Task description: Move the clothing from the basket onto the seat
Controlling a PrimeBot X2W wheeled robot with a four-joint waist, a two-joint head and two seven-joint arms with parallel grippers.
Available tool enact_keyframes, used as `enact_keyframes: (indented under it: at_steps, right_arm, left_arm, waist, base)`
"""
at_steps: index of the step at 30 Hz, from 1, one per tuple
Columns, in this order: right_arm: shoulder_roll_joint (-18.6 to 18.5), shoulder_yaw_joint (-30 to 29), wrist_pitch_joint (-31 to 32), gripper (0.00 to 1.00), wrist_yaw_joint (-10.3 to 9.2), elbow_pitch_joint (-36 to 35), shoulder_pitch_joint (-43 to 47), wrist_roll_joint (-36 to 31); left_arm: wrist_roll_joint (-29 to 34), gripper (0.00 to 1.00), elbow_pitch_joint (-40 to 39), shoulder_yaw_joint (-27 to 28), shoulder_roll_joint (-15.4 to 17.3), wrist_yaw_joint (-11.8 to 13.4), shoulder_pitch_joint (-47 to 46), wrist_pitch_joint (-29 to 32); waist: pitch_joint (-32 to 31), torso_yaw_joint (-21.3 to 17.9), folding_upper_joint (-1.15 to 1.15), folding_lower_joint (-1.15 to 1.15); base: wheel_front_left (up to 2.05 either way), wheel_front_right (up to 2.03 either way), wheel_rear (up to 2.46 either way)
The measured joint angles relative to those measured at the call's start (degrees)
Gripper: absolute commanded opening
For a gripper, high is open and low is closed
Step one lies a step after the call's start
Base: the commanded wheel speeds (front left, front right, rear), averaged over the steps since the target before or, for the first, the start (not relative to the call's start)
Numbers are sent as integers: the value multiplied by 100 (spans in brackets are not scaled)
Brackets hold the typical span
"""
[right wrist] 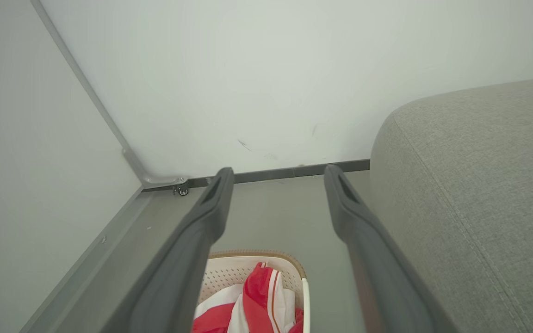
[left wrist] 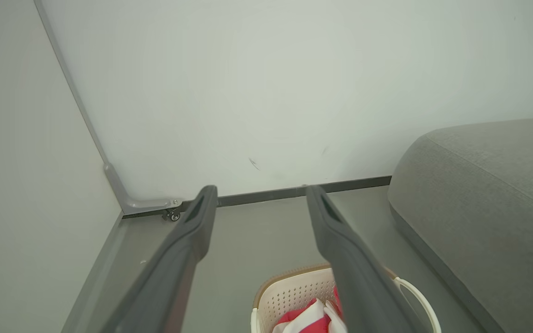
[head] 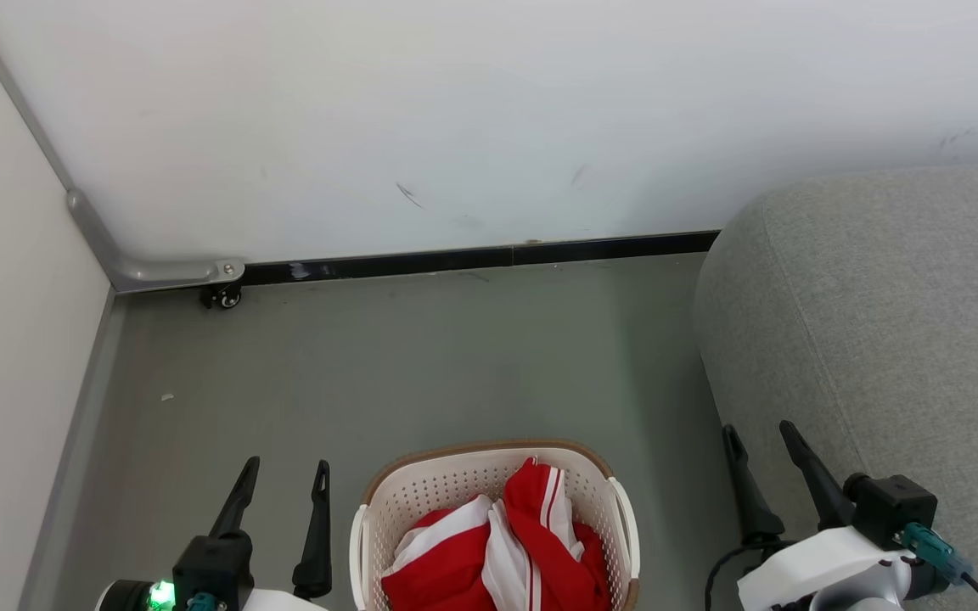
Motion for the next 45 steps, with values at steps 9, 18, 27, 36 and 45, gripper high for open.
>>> enact_keyframes:
  at_steps: [9, 18, 27, 36, 45]
  right_arm:
    - [0, 4, -2, 100, 0, 32, 22, 41]
    - [0, 18, -4, 100, 0, 31, 22, 99]
    - [0, -3, -31, 100, 0, -31, 22, 140]
    - [0, -96, -55, 100, 0, -199, 20, 137]
    - [1, -182, -71, 100, 0, -455, -54, -14]
  left_arm:
    - [0, 100, 89, 56, -8, 85, 0, 0]
    - [-4, 100, 116, 87, -14, 112, 0, 0]
    - [-4, 100, 144, 156, -15, 176, -3, 0]
    - [13, 100, 191, 133, -13, 174, -43, 0]
    - [238, 100, 346, -102, 93, 32, -304, 0]
  waist:
    - [-26, -5, 0, 0]
    - [15, -22, 0, -1]
    - [135, -56, 0, -1]
    - [314, -98, 0, -1]
    - [616, -163, 0, -1]
  base:
    - [0, 0, 0]
    - [0, 0, 0]
    - [0, 0, 0]
    - [0, 0, 0]
    - [0, 0, 0]
